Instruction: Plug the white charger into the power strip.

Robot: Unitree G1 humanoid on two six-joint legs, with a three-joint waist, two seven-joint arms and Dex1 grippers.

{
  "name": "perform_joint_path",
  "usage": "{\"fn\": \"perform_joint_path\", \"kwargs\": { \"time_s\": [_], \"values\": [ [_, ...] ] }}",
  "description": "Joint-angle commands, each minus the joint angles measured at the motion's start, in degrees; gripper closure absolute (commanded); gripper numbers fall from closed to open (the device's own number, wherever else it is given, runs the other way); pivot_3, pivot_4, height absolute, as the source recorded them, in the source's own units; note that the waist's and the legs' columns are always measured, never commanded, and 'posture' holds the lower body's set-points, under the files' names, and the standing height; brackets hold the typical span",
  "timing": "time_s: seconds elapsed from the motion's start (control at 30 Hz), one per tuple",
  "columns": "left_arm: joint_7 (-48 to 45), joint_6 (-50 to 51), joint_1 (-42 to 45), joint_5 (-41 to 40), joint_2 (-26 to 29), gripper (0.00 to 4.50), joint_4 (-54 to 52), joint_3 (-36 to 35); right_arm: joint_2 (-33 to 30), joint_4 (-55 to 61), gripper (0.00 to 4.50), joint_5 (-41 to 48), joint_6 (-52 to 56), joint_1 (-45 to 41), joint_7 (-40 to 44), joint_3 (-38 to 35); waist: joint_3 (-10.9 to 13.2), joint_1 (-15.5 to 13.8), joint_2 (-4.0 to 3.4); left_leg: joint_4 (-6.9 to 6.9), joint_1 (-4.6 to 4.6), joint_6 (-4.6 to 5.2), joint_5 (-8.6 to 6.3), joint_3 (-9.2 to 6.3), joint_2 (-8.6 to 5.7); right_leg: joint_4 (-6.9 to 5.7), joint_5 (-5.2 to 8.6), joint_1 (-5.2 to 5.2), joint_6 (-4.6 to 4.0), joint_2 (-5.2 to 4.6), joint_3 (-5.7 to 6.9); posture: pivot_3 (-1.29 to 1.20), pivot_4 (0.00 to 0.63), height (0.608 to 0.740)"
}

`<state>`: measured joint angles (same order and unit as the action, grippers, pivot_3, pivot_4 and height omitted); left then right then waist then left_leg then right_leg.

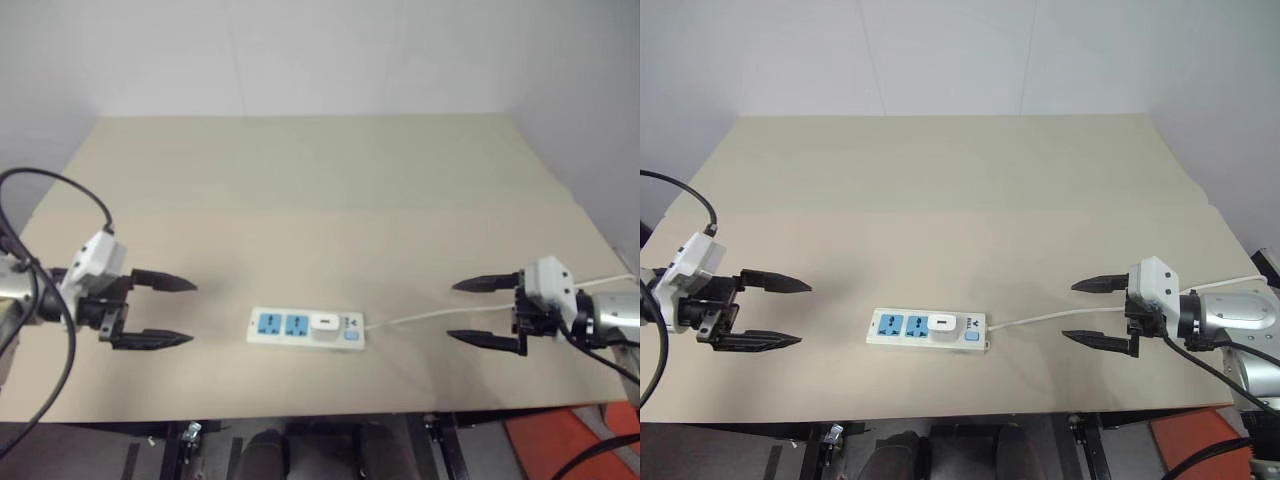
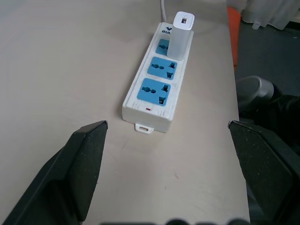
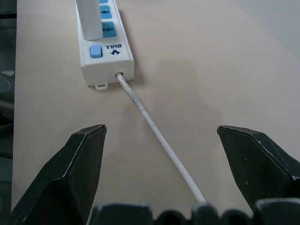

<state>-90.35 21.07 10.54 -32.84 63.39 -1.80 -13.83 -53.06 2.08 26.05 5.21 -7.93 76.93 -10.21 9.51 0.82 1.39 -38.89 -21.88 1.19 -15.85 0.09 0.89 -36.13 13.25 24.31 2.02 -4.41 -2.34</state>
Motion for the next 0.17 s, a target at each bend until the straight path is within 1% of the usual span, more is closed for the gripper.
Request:
{"fn": "perform_joint_path", "kwargs": {
  "time_s": [0.03, 0.17],
  "values": [
    [-0.4, -0.8, 0.7, -0.2, 0.2, 0.0, -0.7, -0.4, -0.7, 1.8, 0.04, 1.1, 0.0, 0.0, -0.2, -2.1, 0.0, 0.0, 0.0, 0.0, 0.0, 0.0, 0.0, 0.0, 0.0, 0.0, 0.0, 0.0, 0.0, 0.0, 0.0, 0.0, 0.15, 0.74],
    [-0.4, -0.9, 0.9, -0.2, 0.1, 0.0, -0.6, -0.2, -0.4, 1.8, 0.04, 0.9, -0.1, -0.3, -0.3, -1.7, 0.0, 0.0, 0.0, 0.0, 0.0, 0.0, 0.0, 0.0, 0.0, 0.0, 0.0, 0.0, 0.0, 0.0, 0.0, 0.0, 0.15, 0.74]
  ]
}}
